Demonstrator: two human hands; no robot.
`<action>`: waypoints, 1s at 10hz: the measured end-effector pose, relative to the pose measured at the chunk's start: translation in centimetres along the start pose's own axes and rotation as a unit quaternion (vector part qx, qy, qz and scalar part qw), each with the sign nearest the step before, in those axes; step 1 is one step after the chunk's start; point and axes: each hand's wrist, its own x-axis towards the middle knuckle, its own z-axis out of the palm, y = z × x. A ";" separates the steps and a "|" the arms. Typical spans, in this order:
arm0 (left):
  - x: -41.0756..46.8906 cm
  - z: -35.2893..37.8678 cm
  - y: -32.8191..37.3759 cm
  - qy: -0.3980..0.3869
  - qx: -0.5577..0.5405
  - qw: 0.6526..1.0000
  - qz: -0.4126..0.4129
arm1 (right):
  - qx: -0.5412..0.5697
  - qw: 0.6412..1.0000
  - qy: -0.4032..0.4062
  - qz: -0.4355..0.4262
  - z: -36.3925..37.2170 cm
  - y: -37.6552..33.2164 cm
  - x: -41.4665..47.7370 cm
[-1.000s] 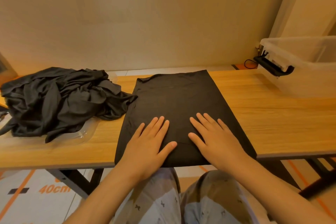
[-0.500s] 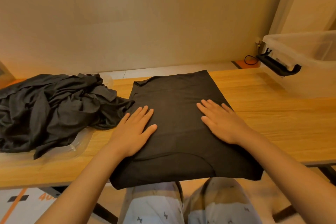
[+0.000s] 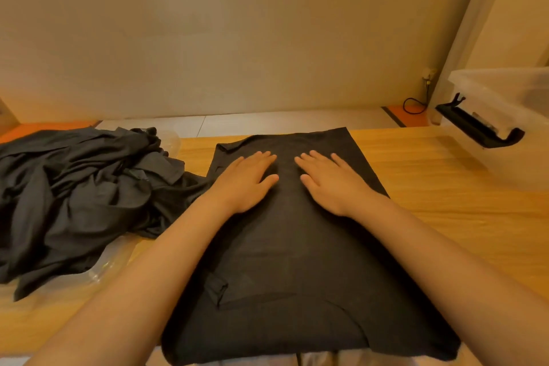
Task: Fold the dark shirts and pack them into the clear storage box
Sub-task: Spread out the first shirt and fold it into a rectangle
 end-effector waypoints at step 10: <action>4.8 -0.9 -5.9 0.054 0.041 0.987 -0.147 | -0.023 0.995 -0.003 0.094 2.1 3.1 5.1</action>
